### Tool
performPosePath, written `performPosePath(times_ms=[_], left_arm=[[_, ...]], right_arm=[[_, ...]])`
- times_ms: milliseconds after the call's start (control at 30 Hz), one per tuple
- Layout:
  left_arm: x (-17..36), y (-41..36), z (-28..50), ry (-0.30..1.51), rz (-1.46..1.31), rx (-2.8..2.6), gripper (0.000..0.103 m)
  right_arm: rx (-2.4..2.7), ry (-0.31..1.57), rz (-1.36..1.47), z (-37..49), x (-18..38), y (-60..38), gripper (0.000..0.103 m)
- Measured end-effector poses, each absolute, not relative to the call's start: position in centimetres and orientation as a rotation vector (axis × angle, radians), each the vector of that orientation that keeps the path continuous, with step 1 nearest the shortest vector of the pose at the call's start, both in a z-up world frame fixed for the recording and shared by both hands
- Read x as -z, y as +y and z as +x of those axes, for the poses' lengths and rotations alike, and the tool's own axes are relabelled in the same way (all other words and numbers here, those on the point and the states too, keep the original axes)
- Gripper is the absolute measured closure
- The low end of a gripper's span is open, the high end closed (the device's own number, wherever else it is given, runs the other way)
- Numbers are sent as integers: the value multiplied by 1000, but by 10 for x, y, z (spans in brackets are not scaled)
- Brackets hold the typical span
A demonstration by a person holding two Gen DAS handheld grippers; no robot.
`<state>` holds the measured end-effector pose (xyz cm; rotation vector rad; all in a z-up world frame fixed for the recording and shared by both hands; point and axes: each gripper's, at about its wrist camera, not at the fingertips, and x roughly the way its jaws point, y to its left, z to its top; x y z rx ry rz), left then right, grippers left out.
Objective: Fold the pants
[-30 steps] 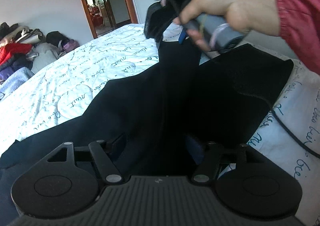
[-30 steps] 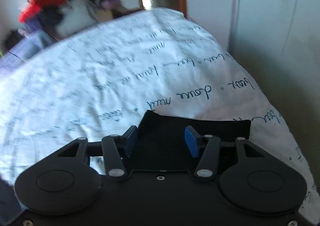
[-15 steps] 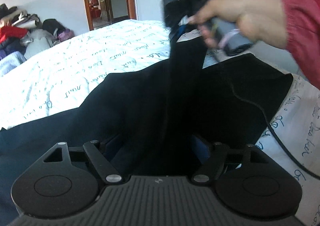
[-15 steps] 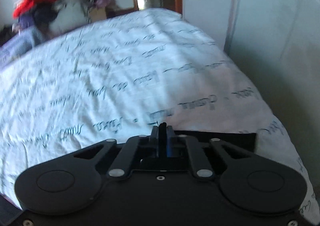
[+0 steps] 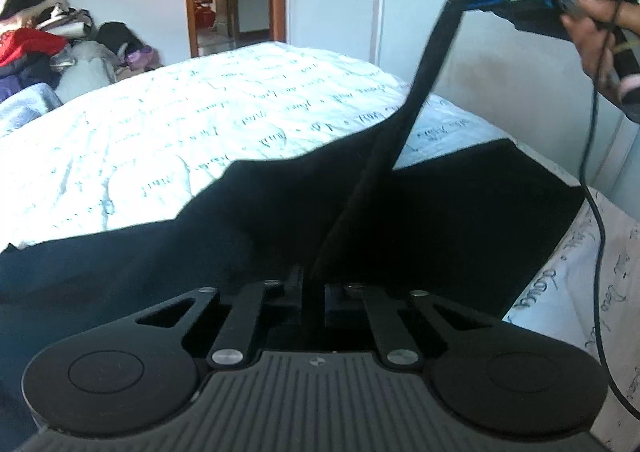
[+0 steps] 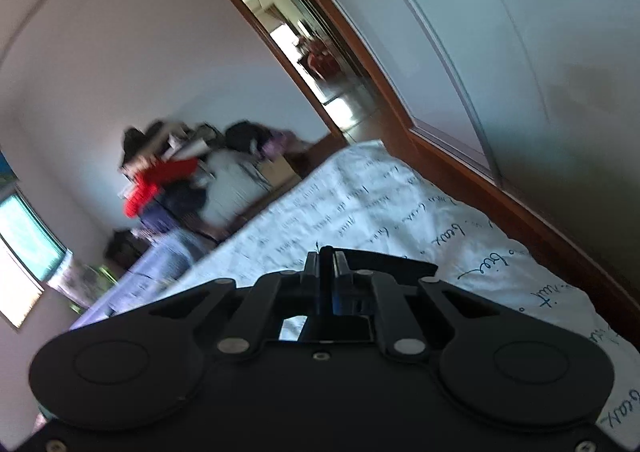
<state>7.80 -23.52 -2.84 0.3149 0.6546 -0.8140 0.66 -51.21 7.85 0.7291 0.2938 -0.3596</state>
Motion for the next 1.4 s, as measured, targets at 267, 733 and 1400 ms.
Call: performPosePath(times_ms=[267,733,1400], left_arm=[[-21,-217,87,536,264,712,95],[32,-226,26,617,451,817,95],[39,-228,9,591,545,862,69]], right_arm=[[330,257,851,-4,-73,-531,96],[428,322,937,-91,-9,-526,96],[585,339,1007,-165,36,-498,91]])
